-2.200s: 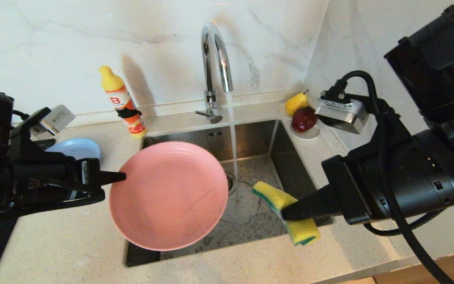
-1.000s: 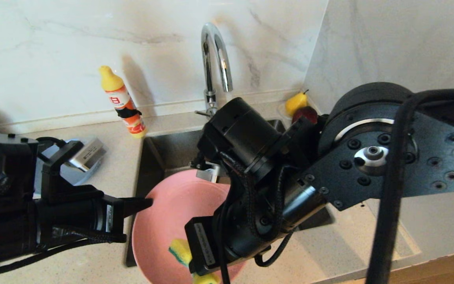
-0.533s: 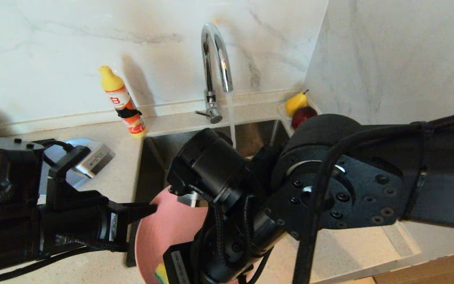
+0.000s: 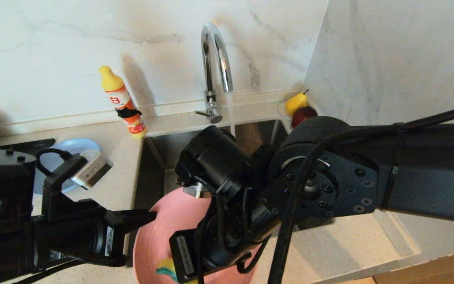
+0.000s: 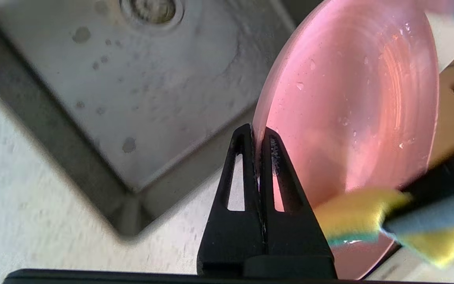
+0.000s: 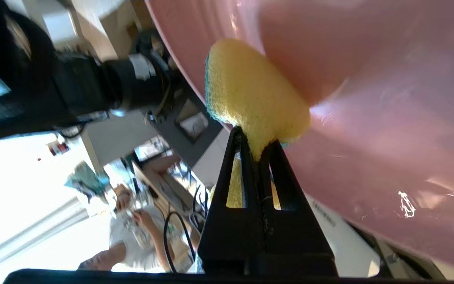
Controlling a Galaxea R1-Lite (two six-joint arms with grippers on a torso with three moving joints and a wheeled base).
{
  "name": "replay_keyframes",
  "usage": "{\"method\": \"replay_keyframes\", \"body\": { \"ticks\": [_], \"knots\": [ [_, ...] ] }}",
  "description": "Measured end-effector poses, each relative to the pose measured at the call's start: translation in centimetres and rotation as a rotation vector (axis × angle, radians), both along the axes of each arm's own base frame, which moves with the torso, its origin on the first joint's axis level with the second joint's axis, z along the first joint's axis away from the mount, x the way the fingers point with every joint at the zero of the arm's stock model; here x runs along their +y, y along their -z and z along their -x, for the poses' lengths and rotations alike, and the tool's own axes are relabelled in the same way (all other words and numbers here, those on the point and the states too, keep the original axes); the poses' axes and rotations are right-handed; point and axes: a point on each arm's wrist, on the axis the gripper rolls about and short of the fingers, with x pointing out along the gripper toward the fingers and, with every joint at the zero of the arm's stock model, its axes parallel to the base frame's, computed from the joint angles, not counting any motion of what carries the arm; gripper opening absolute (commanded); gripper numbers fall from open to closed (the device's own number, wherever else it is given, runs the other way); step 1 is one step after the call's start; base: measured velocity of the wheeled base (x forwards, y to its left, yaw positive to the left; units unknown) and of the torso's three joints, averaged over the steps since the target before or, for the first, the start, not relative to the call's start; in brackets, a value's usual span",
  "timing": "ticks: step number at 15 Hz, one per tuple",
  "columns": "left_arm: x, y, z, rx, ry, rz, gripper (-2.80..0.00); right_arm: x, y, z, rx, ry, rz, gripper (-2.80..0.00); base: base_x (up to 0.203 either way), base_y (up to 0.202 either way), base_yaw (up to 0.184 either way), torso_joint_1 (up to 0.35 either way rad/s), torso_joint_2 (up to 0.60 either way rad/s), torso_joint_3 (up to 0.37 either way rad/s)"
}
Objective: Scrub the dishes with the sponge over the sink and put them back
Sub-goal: Wipe the plate
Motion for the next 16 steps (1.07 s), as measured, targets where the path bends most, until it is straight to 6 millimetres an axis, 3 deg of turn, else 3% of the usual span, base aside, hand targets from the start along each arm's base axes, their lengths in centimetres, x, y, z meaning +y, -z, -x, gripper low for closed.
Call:
{"method": "replay_keyframes", "body": {
  "ticks": [9,16],
  "knots": [
    [-0.3,0.6,0.9,-0.020,0.038,0.020,-2.80,-2.1,-1.1,-2.1,-0.044,0.100,-0.008,-2.80,0.000,0.000,0.000,0.000,0.00,0.000],
    [-0.1,0.7,1.2,-0.020,0.030,0.021,-2.80,-4.2,-2.7,-2.7,-0.069,0.160,-0.006,-2.80,0.000,0.000,0.000,0.000,0.00,0.000]
  ]
}}
